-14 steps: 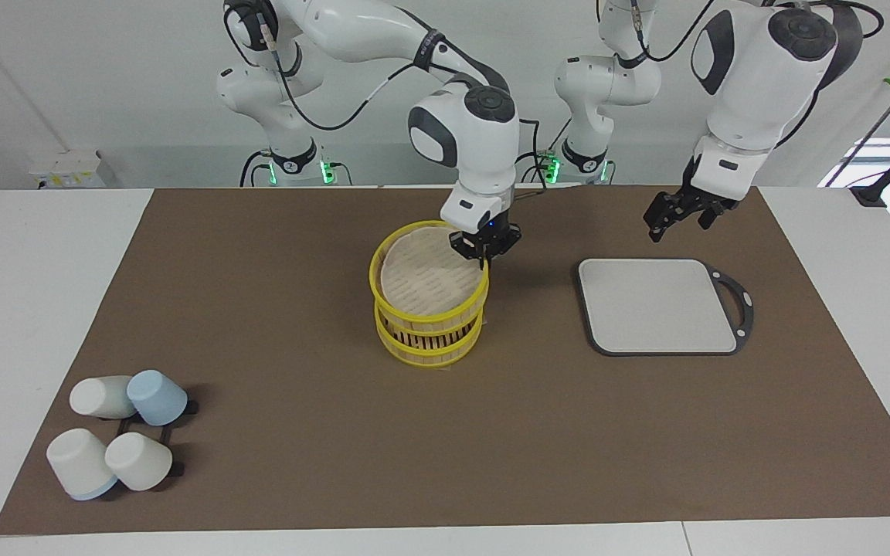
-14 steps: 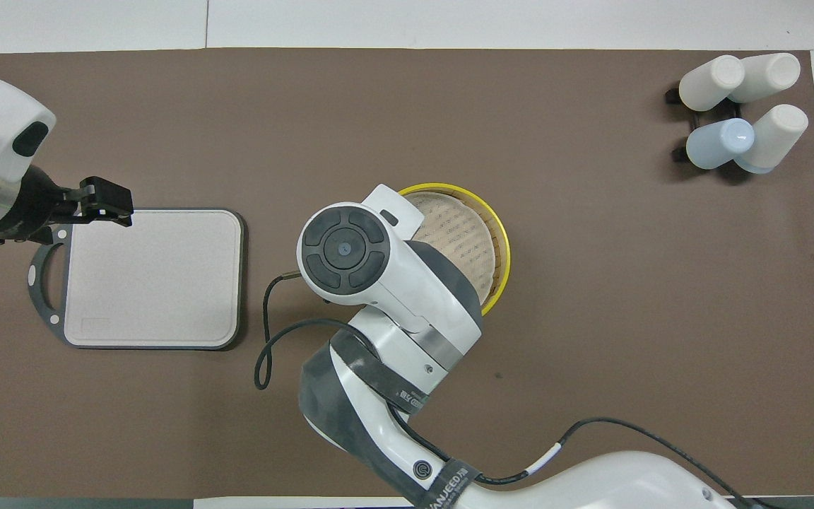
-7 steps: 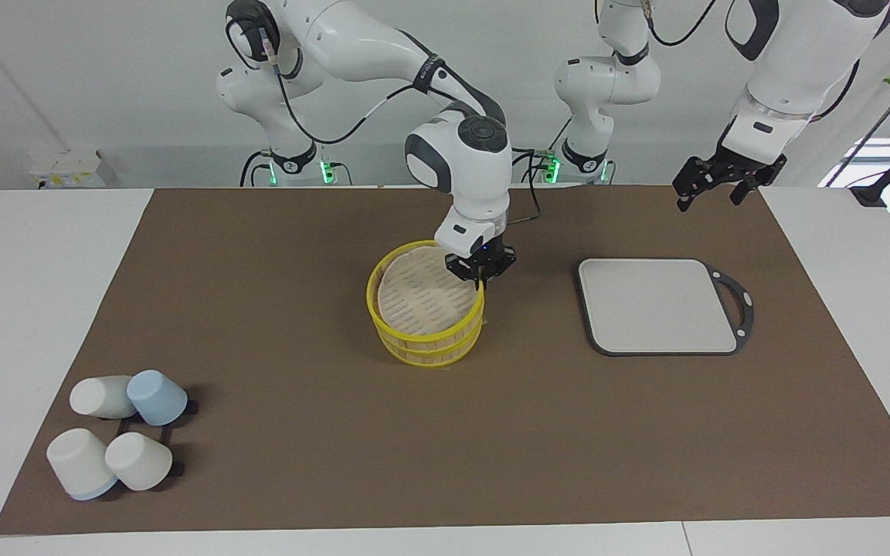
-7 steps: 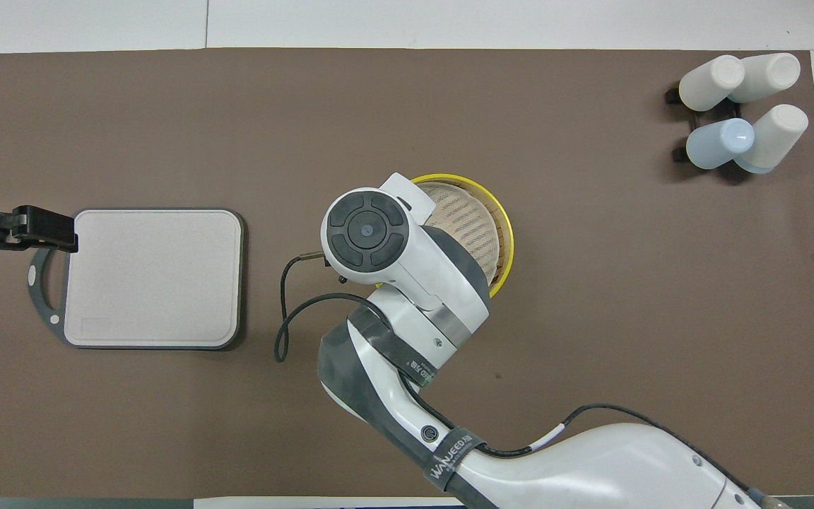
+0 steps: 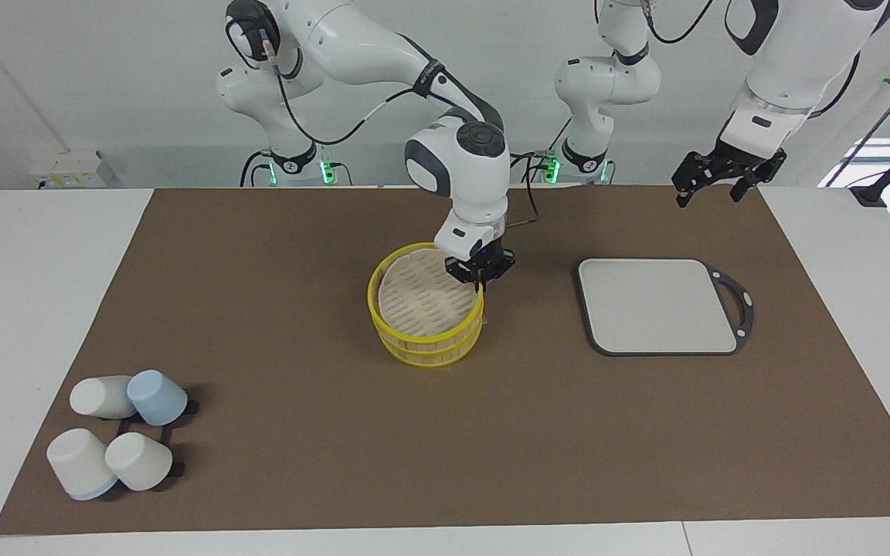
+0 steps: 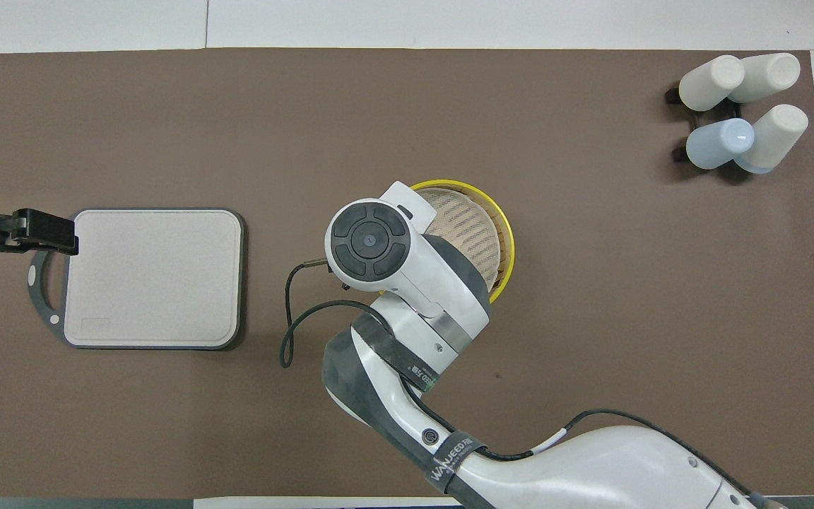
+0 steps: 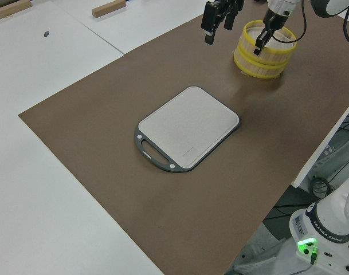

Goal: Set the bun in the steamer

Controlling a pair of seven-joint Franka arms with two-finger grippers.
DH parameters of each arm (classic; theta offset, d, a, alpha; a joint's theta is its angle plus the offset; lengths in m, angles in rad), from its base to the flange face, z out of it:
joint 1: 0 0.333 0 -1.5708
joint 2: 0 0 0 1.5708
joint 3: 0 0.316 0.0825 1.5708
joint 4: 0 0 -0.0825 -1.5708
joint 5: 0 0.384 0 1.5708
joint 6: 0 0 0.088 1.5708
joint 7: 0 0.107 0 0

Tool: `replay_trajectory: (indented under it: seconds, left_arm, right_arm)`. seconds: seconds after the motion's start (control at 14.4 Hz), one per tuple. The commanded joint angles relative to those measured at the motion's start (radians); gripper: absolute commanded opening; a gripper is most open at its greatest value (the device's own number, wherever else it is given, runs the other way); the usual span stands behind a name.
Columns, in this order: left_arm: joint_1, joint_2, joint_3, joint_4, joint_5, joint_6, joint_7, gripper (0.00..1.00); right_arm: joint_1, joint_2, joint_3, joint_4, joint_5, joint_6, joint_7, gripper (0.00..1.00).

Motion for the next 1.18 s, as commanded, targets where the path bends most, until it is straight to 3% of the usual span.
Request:
replay_trajectory:
  seconds: [0.0,0.35,0.56,0.62,0.76,0.83,1.11]
  left_arm:
    - [0.026,-0.010,-0.006,-0.015,-0.034,0.016,0.023,1.00]
    - [0.021,-0.007,-0.006,-0.013,-0.034,0.017,0.022,1.00]
    - [0.012,0.048,0.002,0.007,-0.036,0.020,0.016,1.00]
    - [0.012,0.053,0.004,0.022,-0.036,0.013,0.016,1.00]
    - [0.012,0.053,0.004,0.022,-0.036,0.013,0.017,1.00]
    - [0.011,0.048,0.004,0.022,-0.036,0.013,0.017,1.00]
    - [0.023,0.037,-0.003,0.037,-0.036,0.000,0.022,1.00]
  right_arm:
    - [0.004,-0.017,0.008,-0.031,-0.010,0.042,0.000,0.00]
    - [-0.005,-0.004,0.008,-0.033,-0.010,0.092,-0.001,0.00]
    - [0.002,0.010,0.008,-0.033,-0.010,0.119,0.000,0.00]
    - [0.002,0.010,0.006,-0.033,-0.010,0.114,0.000,0.05]
    - [-0.005,0.010,0.006,-0.035,-0.010,0.108,0.000,0.61]
    - [-0.010,0.010,0.006,-0.033,-0.012,0.108,-0.001,1.00]
    - [-0.014,0.003,0.005,-0.015,-0.013,0.073,-0.003,1.00]
